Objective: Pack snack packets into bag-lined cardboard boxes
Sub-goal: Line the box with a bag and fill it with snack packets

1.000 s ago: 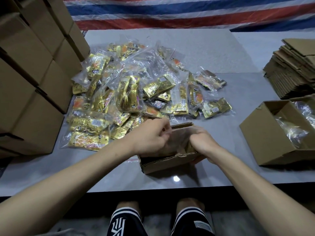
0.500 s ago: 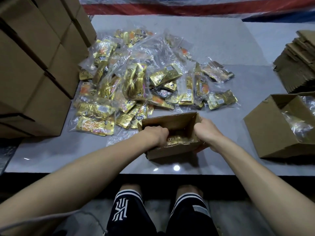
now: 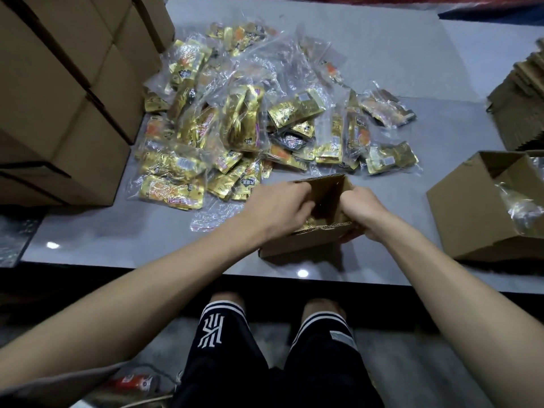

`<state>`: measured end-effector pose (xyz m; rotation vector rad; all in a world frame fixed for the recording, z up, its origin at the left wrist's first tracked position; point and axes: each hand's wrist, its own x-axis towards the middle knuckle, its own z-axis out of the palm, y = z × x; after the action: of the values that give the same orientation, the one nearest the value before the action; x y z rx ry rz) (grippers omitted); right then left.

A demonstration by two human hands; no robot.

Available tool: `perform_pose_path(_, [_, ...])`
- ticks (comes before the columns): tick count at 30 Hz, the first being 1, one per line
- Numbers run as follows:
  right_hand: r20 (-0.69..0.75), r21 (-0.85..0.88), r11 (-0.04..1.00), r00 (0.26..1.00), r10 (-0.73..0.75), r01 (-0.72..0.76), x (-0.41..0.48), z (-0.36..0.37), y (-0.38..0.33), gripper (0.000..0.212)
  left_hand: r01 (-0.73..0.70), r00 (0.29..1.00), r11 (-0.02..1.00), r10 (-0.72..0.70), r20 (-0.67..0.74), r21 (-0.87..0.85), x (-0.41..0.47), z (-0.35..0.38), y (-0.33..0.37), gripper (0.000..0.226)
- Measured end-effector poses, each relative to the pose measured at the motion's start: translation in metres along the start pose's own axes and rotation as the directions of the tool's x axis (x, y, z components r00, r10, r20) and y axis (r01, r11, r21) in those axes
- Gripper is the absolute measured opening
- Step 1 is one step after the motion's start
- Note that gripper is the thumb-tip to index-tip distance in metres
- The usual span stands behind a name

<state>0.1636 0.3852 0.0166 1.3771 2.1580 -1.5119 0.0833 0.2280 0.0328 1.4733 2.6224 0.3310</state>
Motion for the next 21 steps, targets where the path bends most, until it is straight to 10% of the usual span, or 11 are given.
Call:
perform_pose_path(5, [-0.007, 0.018, 1.000, 1.000, 0.024, -0.023, 0.009, 0.000, 0.001, 0.036, 0.050, 0.813, 0.914, -0.271, -0.514, -0.402, -0.026, -0.008, -0.056, 0.030])
perform_pose_path(8, [-0.012, 0.045, 0.998, 0.999, 0.040, -0.039, 0.012, 0.001, 0.005, 0.035, 0.258, 0.761, 0.803, -0.512, -0.399, -0.538, -0.039, 0.017, -0.102, 0.027])
perform_pose_path(11, [-0.042, 0.042, 0.999, 0.999, 0.018, -0.016, 0.009, 0.003, 0.004, 0.030, 0.424, 0.869, 0.852, -0.478, -0.129, -0.307, -0.053, 0.051, -0.135, 0.006])
perform_pose_path(15, [-0.066, 0.045, 0.999, 0.998, 0.010, -0.007, 0.008, 0.005, 0.004, 0.027, 0.322, 0.933, 0.947, -0.321, 0.164, 0.024, -0.057, 0.082, -0.147, 0.031])
perform_pose_path(21, [-0.069, 0.020, 1.000, 0.998, 0.001, 0.001, 0.007, 0.005, 0.009, 0.030, 0.261, 0.937, 0.933, -0.306, 0.167, 0.247, -0.048, 0.101, -0.140, 0.026])
